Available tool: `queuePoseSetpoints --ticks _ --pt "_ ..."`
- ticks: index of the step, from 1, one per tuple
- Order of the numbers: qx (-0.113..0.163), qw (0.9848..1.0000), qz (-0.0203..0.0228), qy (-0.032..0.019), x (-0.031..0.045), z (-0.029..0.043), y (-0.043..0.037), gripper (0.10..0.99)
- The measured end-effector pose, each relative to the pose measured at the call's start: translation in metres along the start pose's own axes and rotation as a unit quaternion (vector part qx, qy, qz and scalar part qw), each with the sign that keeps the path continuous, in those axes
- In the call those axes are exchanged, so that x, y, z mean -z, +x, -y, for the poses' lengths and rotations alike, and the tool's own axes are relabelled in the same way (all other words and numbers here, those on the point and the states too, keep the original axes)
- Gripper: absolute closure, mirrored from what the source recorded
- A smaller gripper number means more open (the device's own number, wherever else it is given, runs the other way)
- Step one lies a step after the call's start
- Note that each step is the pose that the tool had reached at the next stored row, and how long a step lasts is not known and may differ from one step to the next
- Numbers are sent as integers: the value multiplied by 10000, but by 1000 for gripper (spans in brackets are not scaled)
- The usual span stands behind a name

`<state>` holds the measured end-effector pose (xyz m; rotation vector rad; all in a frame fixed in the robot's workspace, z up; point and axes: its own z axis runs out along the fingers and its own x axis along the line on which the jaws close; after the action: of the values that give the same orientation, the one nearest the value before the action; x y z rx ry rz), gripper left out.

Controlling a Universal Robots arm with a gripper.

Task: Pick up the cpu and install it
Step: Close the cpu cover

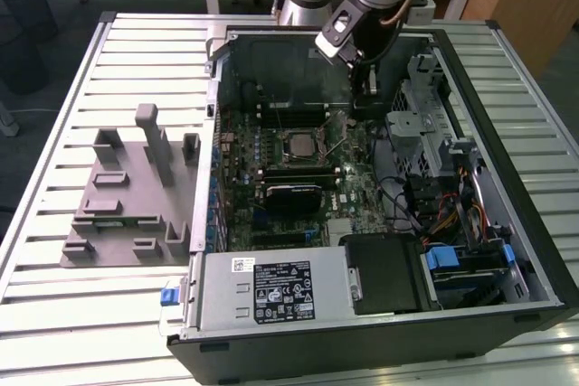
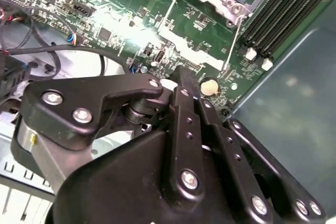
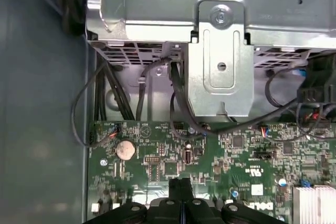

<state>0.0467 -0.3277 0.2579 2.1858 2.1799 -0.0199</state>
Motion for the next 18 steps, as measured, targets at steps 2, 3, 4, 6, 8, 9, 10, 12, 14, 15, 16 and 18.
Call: queuePoseSetpoints --ticks 2,3,4,6,8,9,10,12,14,15,16,18 --pt "0 10000 -1 2 -37 -12 2 980" --pt "0 10000 0 3 -55 -17 3 980" --pt "0 10000 0 4 -73 -21 4 980" --pt "0 10000 0 4 -110 -26 6 980" --pt "-1 10000 -1 4 -145 -26 7 980" --pt "0 10000 -1 4 -155 -26 7 980" --pt "0 10000 0 4 -157 -26 7 980" --pt "0 10000 1 5 -157 -26 7 980" --pt "0 10000 0 4 -158 -25 8 980" --pt "0 10000 -1 4 -159 -18 8 980" --pt "1 10000 -1 4 -159 -6 8 980" --pt "0 10000 0 5 -157 30 8 980"
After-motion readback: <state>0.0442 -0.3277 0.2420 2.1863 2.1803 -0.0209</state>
